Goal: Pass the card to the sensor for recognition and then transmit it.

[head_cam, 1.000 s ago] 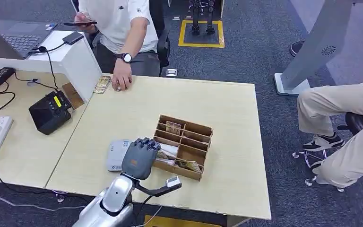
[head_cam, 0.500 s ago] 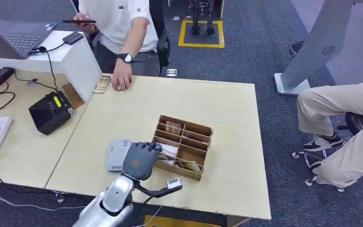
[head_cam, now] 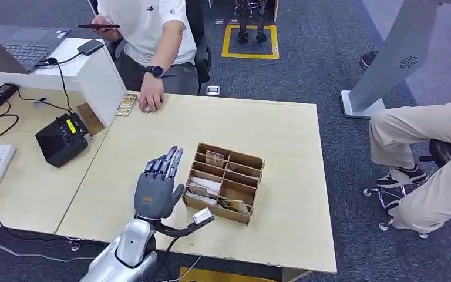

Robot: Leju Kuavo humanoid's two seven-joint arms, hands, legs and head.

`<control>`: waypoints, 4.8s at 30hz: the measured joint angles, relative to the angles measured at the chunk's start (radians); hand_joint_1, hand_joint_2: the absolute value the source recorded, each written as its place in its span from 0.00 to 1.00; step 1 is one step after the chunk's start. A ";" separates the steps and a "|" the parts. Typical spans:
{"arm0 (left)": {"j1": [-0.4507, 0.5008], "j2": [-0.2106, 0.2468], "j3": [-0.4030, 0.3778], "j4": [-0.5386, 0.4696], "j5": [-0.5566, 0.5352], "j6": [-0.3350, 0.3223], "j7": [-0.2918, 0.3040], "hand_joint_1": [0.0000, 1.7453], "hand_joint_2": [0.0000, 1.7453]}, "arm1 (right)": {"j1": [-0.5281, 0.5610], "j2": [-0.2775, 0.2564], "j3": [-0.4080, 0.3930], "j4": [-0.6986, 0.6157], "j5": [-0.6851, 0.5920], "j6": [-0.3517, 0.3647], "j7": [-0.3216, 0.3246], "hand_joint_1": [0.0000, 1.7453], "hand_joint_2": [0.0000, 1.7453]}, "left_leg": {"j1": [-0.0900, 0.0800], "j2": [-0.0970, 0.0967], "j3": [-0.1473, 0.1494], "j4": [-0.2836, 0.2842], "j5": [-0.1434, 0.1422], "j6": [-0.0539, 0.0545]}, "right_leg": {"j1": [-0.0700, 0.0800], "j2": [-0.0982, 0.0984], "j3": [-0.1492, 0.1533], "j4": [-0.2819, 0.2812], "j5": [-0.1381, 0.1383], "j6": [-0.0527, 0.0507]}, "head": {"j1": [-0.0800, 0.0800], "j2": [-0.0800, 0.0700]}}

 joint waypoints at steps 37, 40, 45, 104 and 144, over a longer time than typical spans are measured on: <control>0.016 -0.007 -0.038 0.074 0.000 0.001 -0.171 0.00 1.00 | 0.000 -0.001 0.000 0.006 -0.005 0.000 -0.006 0.00 1.00 | 0.000 0.000 0.000 0.000 0.000 0.000 | 0.000 0.000 0.000 0.000 0.000 0.000 | 0.000 0.000; 0.016 -0.012 -0.038 0.082 0.000 0.000 -0.174 0.06 1.00 | 0.000 -0.001 0.000 0.007 -0.005 0.000 -0.006 0.00 1.00 | 0.000 0.000 0.000 0.000 0.000 0.000 | 0.000 0.000 0.000 0.000 0.000 0.000 | 0.000 0.000; 0.016 -0.018 -0.038 0.091 0.000 0.000 -0.182 0.05 1.00 | 0.000 -0.001 0.000 0.007 -0.004 0.000 -0.006 0.00 1.00 | 0.000 0.000 0.000 0.000 0.000 0.000 | 0.000 0.000 0.000 0.000 0.000 0.000 | 0.000 0.000; -0.029 -0.052 -0.038 0.205 0.000 -0.082 -0.163 1.00 1.00 | -0.001 -0.008 0.000 0.034 0.035 0.000 -0.017 0.00 1.00 | 0.000 0.000 0.000 0.000 0.000 0.000 | 0.000 0.000 0.000 0.000 0.000 0.000 | 0.000 0.000; -0.115 -0.154 0.175 -0.085 0.585 -0.012 -0.555 1.00 1.00 | -0.008 -0.010 0.000 0.029 0.116 0.000 -0.021 0.00 1.00 | 0.000 -0.001 0.000 0.000 0.001 0.000 | 0.000 -0.001 0.000 0.000 0.001 0.000 | 0.000 0.000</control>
